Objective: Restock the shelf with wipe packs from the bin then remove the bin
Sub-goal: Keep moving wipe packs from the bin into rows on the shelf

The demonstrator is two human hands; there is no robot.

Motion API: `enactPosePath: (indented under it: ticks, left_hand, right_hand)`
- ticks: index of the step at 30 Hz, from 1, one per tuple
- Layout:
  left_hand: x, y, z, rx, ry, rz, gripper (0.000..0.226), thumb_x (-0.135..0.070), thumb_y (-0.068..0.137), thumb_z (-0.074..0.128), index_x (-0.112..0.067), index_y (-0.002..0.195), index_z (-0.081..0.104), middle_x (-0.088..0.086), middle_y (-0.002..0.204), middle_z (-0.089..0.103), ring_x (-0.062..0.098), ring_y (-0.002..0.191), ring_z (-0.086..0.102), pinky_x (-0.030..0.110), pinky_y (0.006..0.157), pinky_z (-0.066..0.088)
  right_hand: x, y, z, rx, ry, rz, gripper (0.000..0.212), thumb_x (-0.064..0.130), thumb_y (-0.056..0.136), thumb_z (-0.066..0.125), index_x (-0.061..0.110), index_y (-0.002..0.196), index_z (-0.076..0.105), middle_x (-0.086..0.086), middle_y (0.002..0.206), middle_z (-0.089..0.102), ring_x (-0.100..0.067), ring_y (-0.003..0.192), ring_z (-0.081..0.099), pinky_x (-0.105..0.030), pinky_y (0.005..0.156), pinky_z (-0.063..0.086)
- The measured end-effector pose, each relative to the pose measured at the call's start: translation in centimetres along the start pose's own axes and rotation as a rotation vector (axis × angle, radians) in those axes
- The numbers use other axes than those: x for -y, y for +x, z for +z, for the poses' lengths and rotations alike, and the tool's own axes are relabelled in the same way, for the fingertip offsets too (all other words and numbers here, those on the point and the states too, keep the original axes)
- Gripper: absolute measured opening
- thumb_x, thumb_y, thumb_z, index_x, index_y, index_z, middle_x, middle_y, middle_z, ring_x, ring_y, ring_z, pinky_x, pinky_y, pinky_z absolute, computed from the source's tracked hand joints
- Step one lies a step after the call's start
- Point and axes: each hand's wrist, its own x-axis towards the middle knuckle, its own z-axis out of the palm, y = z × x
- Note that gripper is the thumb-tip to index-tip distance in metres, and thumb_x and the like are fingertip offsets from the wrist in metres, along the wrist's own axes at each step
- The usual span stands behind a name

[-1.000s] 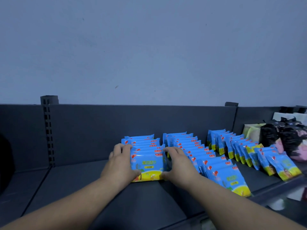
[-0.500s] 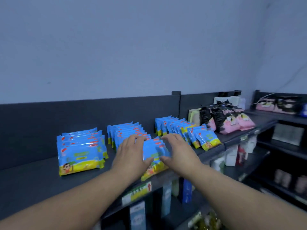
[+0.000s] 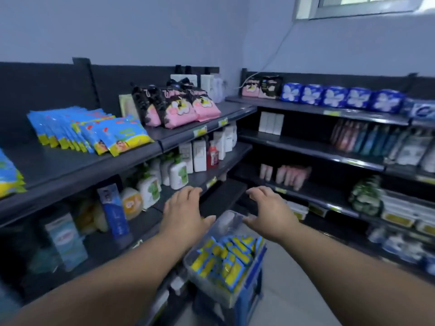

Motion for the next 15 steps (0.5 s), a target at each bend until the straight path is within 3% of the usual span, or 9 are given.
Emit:
enactPosePath:
  ticks: [7, 12, 15]
  left_hand:
    - [-0.8, 3.3, 9.5, 0.159, 0.008, -0.02, 0.079, -0.06, 0.083, 0.056, -0.023, 0.146, 0.027, -0.001, 0.149, 0.03, 0.019, 0.139, 0.026, 0.037, 0.115, 0.021]
    - [1.5, 7.1, 14.9, 0.216, -0.018, -0.045, 0.085, -0.067, 0.074, 0.054, -0.016, 0.141, 0.04, 0.006, 0.142, 0.042, 0.025, 0.13, 0.039, 0.037, 0.106, 0.031]
    - [3.4, 10.3, 17.9, 0.275, 0.007, -0.059, 0.083, -0.061, 0.079, 0.06, -0.017, 0.144, 0.034, 0.005, 0.145, 0.038, 0.024, 0.132, 0.037, 0.039, 0.107, 0.034]
  right_hand:
    - [-9.4, 1.0, 4.8, 0.139, -0.08, 0.199, 0.075, 0.053, 0.085, 0.061, 0.029, 0.148, 0.027, 0.0, 0.154, 0.026, -0.023, 0.14, 0.028, -0.037, 0.114, 0.028]
    - [-12.0, 4.8, 9.7, 0.226, -0.072, 0.274, 0.072, 0.053, 0.085, 0.06, 0.031, 0.147, 0.028, 0.001, 0.154, 0.028, -0.023, 0.138, 0.031, -0.038, 0.114, 0.028]
    - [-13.0, 7.9, 12.3, 0.265, -0.064, 0.293, 0.069, 0.051, 0.086, 0.06, 0.031, 0.145, 0.031, 0.001, 0.151, 0.031, -0.023, 0.136, 0.034, -0.036, 0.112, 0.03]
